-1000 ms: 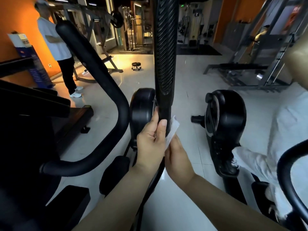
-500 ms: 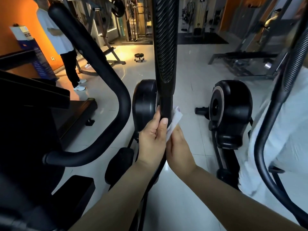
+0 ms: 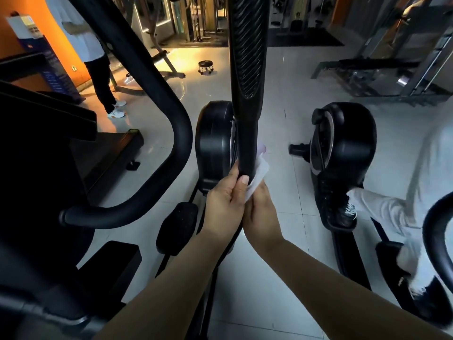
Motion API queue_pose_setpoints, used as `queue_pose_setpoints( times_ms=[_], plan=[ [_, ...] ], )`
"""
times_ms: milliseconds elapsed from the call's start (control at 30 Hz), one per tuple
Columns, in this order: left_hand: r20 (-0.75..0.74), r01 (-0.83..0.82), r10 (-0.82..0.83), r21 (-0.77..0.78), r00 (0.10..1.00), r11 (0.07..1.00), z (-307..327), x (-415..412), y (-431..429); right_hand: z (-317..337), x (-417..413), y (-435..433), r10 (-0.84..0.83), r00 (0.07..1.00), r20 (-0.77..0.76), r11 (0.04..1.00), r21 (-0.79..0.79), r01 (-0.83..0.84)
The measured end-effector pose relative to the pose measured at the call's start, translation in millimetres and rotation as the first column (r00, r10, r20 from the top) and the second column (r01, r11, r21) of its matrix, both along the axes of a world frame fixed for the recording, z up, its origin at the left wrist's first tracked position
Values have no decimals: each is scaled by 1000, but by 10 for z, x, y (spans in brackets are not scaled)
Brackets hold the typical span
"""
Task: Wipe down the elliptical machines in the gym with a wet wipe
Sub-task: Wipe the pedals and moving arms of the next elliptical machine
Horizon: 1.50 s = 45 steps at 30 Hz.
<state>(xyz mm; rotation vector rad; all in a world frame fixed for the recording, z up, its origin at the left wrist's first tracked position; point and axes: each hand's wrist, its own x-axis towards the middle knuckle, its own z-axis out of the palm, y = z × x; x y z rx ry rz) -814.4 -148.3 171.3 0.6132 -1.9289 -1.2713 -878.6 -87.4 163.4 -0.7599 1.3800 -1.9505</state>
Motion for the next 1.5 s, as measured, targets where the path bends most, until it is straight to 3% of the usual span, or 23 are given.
queue_pose_setpoints(
  times_ms=[167, 267, 367, 533, 633, 800, 900, 1000, 1133, 1267, 1500],
  plan=[
    [20, 5, -6, 17, 1000, 1000, -86, 0, -14, -323, 180, 83, 7, 999, 35, 994, 107, -11],
    [48, 9, -9, 19, 999, 1000, -124, 15, -4, -246, 118, 75, -80, 997, -7, 994, 71, 80],
    [90, 0, 1, -11, 996, 1000, -154, 21, -3, -141, 42, 50, -56, 998, -3, 998, 30, 56],
    [138, 7, -2, -36, 990, 999, -215, 36, -53, -433, 174, 132, 13, 980, -199, 978, 208, 29],
    [144, 3, 2, -32, 990, 999, -172, 47, -26, -332, 135, 137, 28, 996, -88, 992, 126, -16],
    [-4, -38, 37, -45, 999, 998, 196, -10, 32, 228, -62, 22, -79, 947, -313, 988, 100, 116],
    [-124, -70, 63, -54, 990, 996, 386, -74, -23, 296, -135, -88, -170, 794, -583, 981, -24, 193],
    [-164, -49, 41, -44, 986, 998, 453, -89, -19, 296, -112, -105, -210, 773, -599, 978, -134, 163],
    [-199, -32, 26, -22, 980, 999, 491, -91, 5, 343, -187, -19, -178, 736, -653, 983, -90, 158],
    [-246, -28, 26, -7, 969, 1000, 585, -114, -12, 595, -147, -56, -282, 755, -592, 958, -221, 185],
    [-312, -3, 5, 8, 950, 1000, 706, -133, -9, 601, -74, -17, -270, 811, -518, 962, -169, 212]
  ],
)
